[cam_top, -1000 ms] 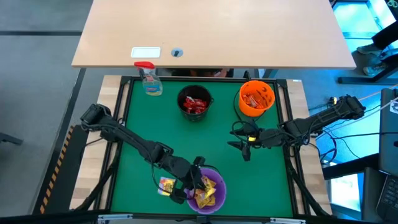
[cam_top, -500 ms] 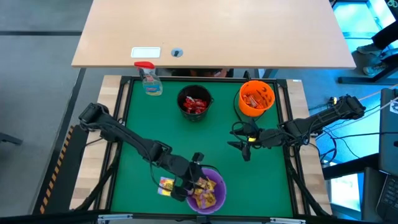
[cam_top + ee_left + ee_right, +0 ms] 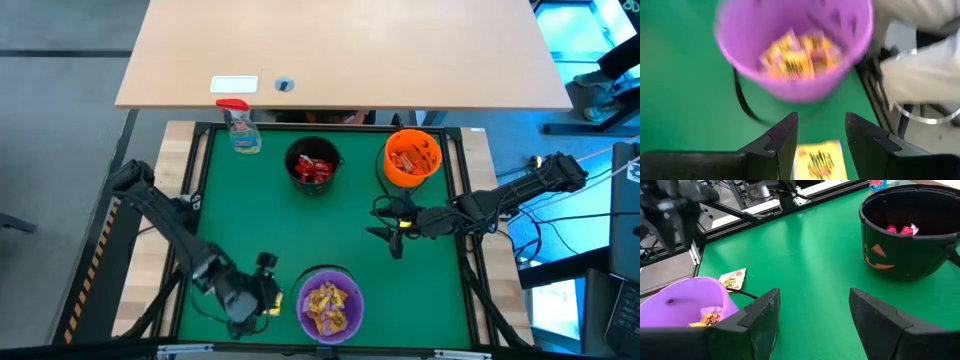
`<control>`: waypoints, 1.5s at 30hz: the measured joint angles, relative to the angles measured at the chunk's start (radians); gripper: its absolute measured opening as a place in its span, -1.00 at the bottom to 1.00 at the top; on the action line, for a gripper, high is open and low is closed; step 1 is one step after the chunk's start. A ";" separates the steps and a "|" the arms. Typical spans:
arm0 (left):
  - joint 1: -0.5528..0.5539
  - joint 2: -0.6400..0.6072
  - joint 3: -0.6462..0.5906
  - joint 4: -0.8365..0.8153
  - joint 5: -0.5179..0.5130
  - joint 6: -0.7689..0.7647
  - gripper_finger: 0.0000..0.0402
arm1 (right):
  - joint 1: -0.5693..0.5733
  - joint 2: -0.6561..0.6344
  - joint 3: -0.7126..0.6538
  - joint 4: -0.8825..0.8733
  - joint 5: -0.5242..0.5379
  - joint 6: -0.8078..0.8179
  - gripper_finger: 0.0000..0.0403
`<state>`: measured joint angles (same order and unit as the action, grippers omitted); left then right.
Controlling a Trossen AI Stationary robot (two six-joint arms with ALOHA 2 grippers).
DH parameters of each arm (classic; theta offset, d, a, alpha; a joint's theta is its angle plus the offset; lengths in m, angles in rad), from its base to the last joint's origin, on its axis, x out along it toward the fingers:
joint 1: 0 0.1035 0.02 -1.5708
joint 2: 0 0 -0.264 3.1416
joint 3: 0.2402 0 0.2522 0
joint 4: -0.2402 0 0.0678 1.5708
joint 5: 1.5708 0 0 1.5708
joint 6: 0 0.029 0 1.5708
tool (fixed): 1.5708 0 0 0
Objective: Sort candy
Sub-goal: Put the yellow candy into the violet bucket
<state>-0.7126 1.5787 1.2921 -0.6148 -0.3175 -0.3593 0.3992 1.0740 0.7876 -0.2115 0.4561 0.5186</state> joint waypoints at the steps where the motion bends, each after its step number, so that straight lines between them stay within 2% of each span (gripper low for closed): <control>1: -0.017 0.010 -0.014 -0.008 -0.003 -0.024 -0.23 | 0.000 0.000 0.000 0.000 0.000 0.000 0.17; 7: -0.067 0.081 -0.089 -0.010 0.024 -0.168 -0.23 | 0.000 0.000 0.000 0.000 -0.002 0.030 0.17; 10: -0.064 0.122 -0.115 -0.011 0.047 -0.189 -0.23 | 0.000 0.000 0.000 0.000 -0.002 0.032 0.17; 17: -0.018 0.207 -0.140 0.002 0.175 -0.197 -0.23 | 0.000 0.000 0.000 -0.001 -0.003 0.054 0.17; 22: 0.016 0.238 -0.140 0.002 0.230 -0.189 -0.02 | 0.000 0.000 0.000 -0.001 -0.003 0.054 0.17; 28: 0.032 0.242 -0.140 0.008 0.219 -0.181 0.33 | 0.000 0.000 0.000 -0.002 -0.003 0.055 0.17; 32: 0.028 0.246 -0.139 0.011 0.207 -0.181 0.45 | 0.000 0.000 0.000 -0.004 -0.003 0.055 0.17; 41: 0.025 0.350 -0.132 0.021 0.222 -0.186 0.46 | 0.000 0.000 0.000 -0.007 -0.023 0.061 0.17; 45: 0.025 0.350 -0.131 0.004 0.213 -0.203 0.40 | 0.000 0.000 0.000 -0.009 -0.023 0.061 0.17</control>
<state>-0.6872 1.9285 1.1615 -0.6108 -0.1047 -0.5623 0.3991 1.0740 0.7876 -0.2210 0.4331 0.5797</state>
